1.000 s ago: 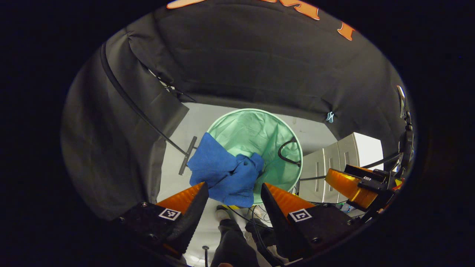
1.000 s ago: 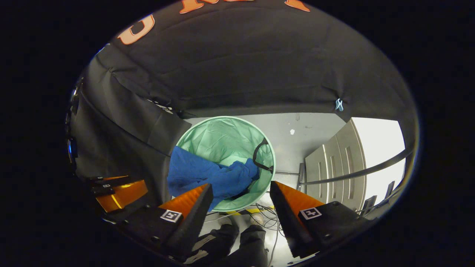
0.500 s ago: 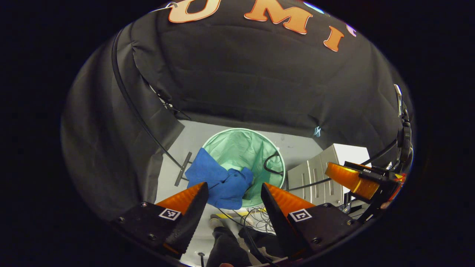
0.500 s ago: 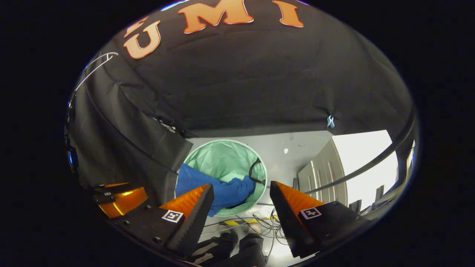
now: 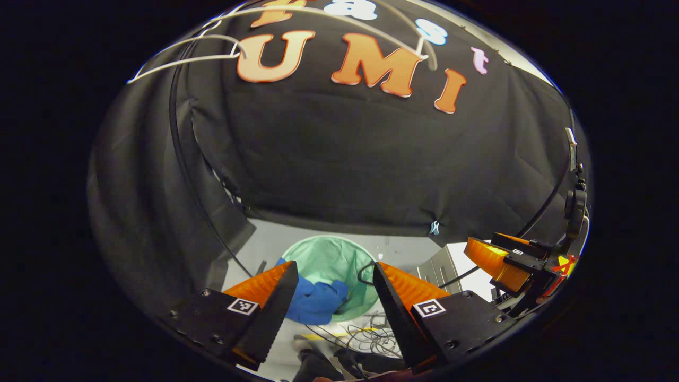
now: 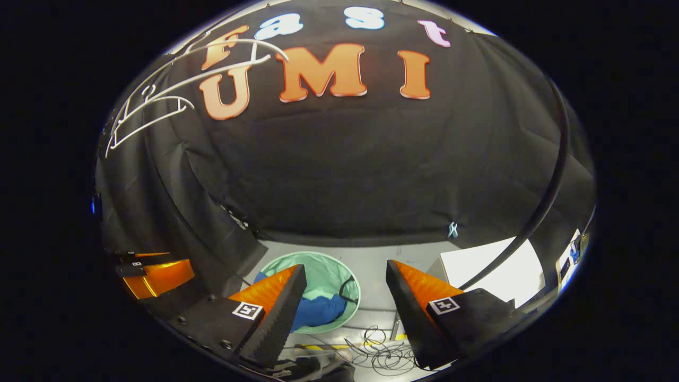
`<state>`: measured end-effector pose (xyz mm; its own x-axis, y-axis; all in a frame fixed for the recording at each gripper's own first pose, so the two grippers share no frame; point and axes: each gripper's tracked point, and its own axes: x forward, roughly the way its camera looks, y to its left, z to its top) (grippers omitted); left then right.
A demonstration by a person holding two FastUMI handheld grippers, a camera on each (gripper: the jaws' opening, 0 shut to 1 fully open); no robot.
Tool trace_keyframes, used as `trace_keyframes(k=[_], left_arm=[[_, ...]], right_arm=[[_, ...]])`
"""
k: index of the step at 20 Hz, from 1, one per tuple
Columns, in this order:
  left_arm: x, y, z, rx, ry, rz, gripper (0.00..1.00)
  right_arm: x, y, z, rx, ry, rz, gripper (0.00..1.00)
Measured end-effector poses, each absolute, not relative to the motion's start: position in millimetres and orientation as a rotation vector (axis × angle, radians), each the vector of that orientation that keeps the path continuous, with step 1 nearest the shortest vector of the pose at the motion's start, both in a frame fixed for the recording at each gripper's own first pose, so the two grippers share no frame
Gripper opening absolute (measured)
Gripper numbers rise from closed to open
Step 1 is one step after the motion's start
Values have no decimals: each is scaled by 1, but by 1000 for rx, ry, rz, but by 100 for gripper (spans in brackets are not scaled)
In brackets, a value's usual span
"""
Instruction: Grasp the clothes on the hanger with both hands and then place them into the laundry hamper below.
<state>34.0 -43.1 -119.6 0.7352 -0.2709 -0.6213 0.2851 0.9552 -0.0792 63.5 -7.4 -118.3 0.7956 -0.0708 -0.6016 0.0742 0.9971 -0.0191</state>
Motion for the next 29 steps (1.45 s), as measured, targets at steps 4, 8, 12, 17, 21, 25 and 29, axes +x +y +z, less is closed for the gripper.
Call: trace_keyframes(k=[4, 8, 12, 17, 21, 25, 29], left_arm=[[30, -56, -58, -5, 562, -346, 91], [34, -57, 18, -51, 399, -376, 91], [48, -57, 67, -65, 264, -390, 93], [53, -44, 104, -84, 166, -366, 86], [56, -39, 111, -65, 131, -352, 84], [57, -37, 109, -73, 130, -347, 89], [61, -34, 107, -80, 139, -343, 89]], right_arm=[[73, -5, -47, -4, 483, -80, 98], [71, 12, 24, -12, 335, -62, 98], [68, 19, 82, 14, 235, -49, 89], [63, 12, 130, -35, 121, -71, 88], [63, 15, 143, -48, 96, -66, 88], [57, 15, 137, -33, 106, -60, 89], [59, 15, 135, -29, 114, -57, 89]])
